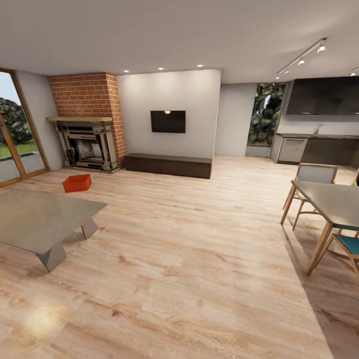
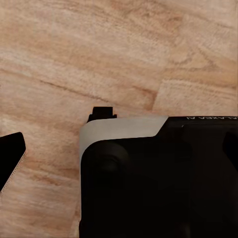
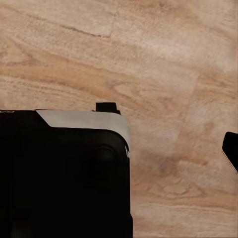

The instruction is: Move the two storage containers from the living room to the garage. In the garage, place one container on the floor and stack the other container on top of it (either order is fine).

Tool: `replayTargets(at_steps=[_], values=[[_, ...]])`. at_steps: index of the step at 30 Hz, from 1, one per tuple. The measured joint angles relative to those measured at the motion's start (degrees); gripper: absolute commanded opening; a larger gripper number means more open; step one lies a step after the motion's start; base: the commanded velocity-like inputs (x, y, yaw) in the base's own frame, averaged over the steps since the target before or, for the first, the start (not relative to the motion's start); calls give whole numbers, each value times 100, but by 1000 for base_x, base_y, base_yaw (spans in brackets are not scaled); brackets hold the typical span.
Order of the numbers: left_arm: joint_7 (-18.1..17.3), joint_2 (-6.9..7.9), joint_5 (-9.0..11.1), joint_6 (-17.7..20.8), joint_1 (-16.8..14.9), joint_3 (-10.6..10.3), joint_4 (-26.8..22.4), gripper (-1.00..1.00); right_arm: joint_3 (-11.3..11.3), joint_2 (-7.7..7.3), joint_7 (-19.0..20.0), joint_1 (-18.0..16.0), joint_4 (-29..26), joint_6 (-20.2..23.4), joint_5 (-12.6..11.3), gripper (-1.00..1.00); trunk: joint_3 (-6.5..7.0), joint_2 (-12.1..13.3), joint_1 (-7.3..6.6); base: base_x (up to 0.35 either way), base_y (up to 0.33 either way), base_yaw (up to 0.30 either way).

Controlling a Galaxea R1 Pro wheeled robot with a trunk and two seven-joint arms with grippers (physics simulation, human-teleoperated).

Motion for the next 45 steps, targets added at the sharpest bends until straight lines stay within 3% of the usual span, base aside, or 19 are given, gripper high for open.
replayTargets(at_steps=[15, 45], values=[[0, -9, 0, 0, 0, 0, 0, 100, 5, -9, 8, 0, 0, -7, 69, 100, 0, 0, 0, 321, 0, 0], [0, -9, 0, 0, 0, 0, 0, 100, -1, -18, -1, 0, 0, 8, -17, 100, 0, 0, 0, 321, 0, 0]])
